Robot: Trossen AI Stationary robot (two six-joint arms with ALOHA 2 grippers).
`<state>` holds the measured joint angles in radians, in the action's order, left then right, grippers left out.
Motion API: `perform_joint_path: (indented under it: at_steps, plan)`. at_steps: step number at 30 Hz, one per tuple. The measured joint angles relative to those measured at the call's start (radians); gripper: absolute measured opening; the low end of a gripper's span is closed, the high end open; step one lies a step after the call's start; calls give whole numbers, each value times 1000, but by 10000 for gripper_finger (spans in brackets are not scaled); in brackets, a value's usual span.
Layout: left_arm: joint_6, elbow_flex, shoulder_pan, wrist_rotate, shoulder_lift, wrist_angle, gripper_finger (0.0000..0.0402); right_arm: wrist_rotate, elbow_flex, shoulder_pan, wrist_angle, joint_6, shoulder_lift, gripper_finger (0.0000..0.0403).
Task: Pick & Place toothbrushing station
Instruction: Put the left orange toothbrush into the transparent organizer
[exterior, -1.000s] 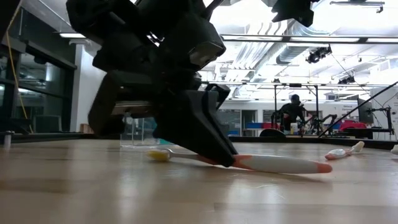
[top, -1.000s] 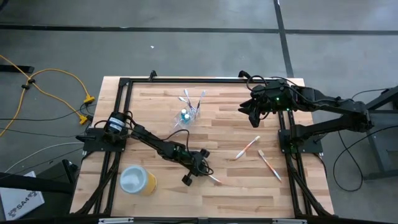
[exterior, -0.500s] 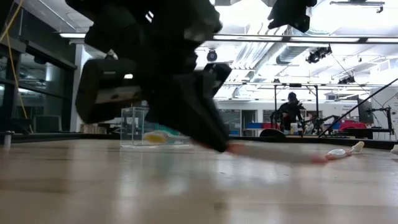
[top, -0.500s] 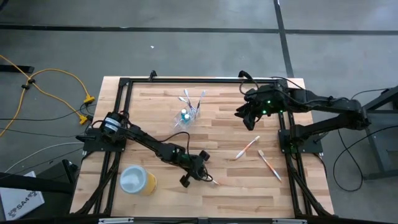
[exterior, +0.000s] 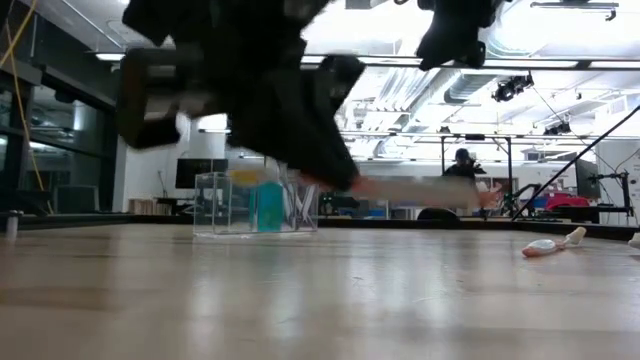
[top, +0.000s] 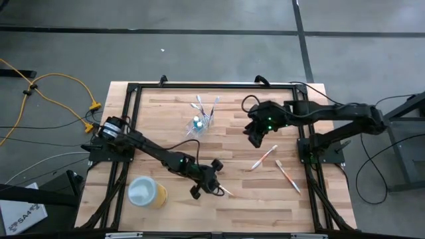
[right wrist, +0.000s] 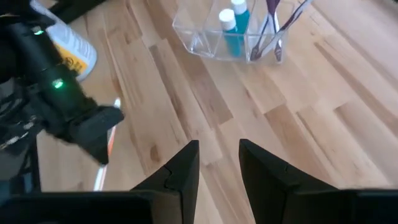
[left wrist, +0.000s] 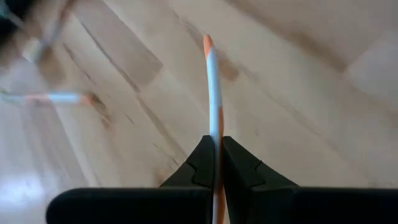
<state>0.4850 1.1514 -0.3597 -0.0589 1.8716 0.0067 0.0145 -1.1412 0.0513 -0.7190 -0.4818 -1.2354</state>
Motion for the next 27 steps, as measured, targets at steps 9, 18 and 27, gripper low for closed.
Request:
perform_joint_path:
  at_steps: [9, 18, 27]
  plan:
    - [174, 6, -83, -166, -74, -10, 3, -148, 23, 1, 25, -117, -1, 105]
    - [398, 6, -170, -275, -115, 64, 3, -348, 199, 1, 363, -203, -1, 105]
    - [605, 5, -192, -287, -122, 147, 3, -470, 345, -25, 676, -307, -1, 105]
